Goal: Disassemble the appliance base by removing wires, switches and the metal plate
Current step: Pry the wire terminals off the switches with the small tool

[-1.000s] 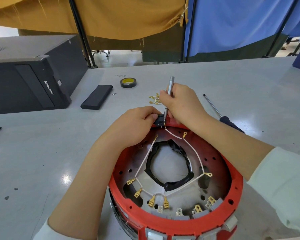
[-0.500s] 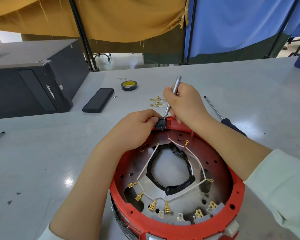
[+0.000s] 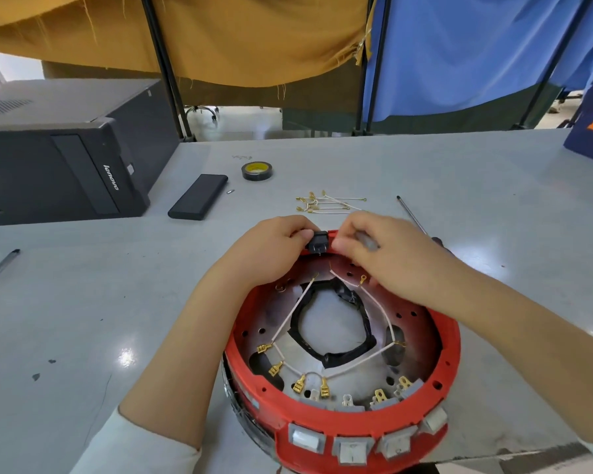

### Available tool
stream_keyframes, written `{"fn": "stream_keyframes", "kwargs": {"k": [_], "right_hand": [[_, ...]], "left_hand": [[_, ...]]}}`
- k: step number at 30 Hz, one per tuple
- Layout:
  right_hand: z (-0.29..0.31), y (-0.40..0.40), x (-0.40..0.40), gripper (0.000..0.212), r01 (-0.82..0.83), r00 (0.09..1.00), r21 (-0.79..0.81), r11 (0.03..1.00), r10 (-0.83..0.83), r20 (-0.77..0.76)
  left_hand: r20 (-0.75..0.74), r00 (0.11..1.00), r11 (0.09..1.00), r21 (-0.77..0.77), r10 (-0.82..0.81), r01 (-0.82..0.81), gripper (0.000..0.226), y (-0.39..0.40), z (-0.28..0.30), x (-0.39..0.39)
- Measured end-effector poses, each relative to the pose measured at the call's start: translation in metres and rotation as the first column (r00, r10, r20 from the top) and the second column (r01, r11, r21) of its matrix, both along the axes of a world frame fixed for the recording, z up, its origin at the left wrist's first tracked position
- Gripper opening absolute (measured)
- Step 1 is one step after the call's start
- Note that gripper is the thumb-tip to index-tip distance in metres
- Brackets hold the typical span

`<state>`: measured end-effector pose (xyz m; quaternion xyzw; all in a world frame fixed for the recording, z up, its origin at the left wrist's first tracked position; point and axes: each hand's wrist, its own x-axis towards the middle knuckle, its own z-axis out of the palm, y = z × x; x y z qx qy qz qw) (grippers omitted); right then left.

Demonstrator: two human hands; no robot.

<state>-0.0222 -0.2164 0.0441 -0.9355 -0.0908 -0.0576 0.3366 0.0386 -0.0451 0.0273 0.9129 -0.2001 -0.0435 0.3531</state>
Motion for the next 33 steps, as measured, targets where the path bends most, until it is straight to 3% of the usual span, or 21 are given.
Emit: {"fn": "stream_keyframes", "kwargs": {"k": [5,8,12,18,33], "right_hand": [[-0.006,0.017,-0.016,0.05,-0.005,0.994,-0.167,0.986,-0.014,-0.11],[-0.015,0.029,-0.017,0.061,0.04,0.993,-0.182,0.983,-0.06,-0.106],[-0.018,0.039,-0.011,0.057,0.039,0.995,-0.192,0.981,-0.056,-0.081],[-0.018,0.03,-0.005,0.035,0.016,0.987,-0.253,0.967,-0.056,-0.149],[-0.007,0.022,-0.01,0.036,0.035,0.988,0.152,0.988,-0.012,-0.151]], "left_hand": [[0.005,1.0,1.0,0.006,0.01,-0.01,0.023,-0.001,0.001,-0.001],[0.005,1.0,1.0,0.01,0.014,-0.014,0.024,-0.001,0.001,-0.002],[0.011,1.0,1.0,0.018,0.02,-0.02,0.025,-0.002,0.002,-0.003],[0.012,1.0,1.0,0.011,0.028,-0.028,0.025,-0.002,0.002,-0.003],[0.017,0.999,0.999,0.019,0.032,-0.032,0.025,-0.002,0.0,-0.002]]}}
